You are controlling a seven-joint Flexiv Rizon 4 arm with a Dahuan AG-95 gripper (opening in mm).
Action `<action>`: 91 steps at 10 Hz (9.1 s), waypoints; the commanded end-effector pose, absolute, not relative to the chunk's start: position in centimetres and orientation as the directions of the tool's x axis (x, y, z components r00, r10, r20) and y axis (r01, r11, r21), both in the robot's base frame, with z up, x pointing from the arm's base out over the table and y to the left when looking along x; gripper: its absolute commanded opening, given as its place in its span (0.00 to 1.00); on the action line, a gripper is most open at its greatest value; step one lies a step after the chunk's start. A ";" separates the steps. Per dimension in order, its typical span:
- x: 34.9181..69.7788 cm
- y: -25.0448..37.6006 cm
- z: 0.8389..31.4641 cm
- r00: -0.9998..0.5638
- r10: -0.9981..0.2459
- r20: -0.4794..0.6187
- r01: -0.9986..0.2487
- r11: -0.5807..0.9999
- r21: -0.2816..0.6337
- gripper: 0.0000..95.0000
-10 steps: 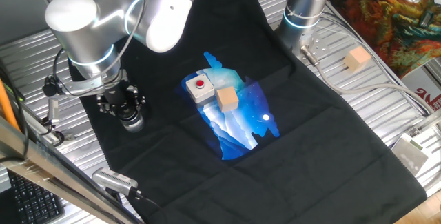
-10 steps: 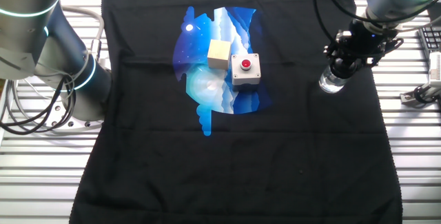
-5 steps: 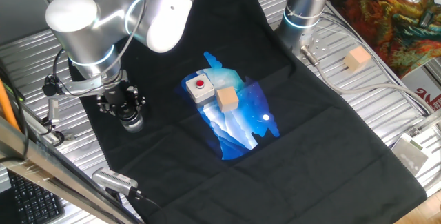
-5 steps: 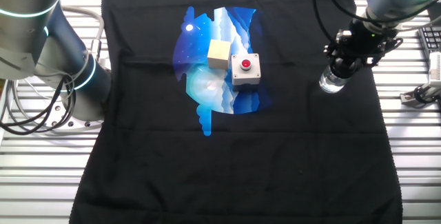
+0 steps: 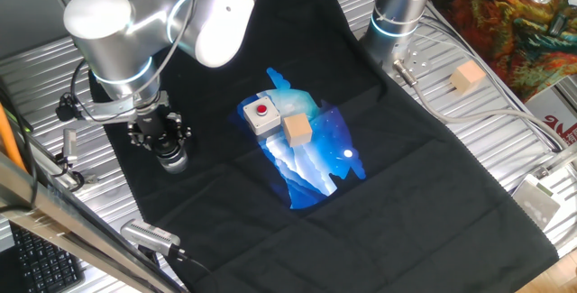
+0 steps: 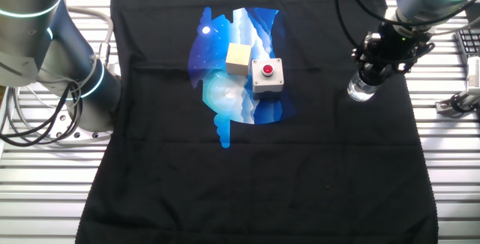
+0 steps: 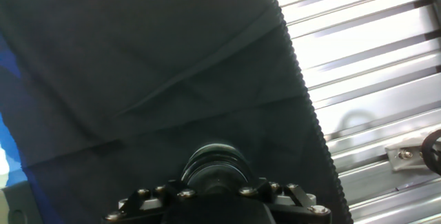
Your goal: Screw the lid onto the jar
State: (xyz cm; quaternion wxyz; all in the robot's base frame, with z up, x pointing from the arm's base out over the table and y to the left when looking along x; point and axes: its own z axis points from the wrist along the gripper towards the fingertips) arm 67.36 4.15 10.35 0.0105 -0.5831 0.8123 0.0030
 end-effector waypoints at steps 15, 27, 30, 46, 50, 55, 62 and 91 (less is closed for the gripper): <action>67.4 4.1 10.2 -0.384 -0.923 0.000 -0.923 0.384 -0.008 0.00; 67.5 4.2 10.4 -0.400 -0.916 0.018 -0.917 0.400 -0.008 0.00; 67.6 4.2 10.4 -0.398 -0.917 0.020 -0.917 0.398 -0.004 0.00; 67.6 4.2 10.1 -0.425 -0.905 0.024 -0.905 0.425 -0.012 0.00; 67.6 4.2 10.1 -0.457 -0.889 0.029 -0.890 0.456 -0.012 0.00; 67.6 4.2 10.1 -0.507 -0.861 0.019 -0.862 0.507 -0.010 0.00; 67.5 3.9 10.3 -0.566 -0.824 0.001 -0.824 0.566 0.032 0.00; 67.4 3.7 10.4 -0.753 -0.658 -0.003 -0.658 0.753 0.006 0.00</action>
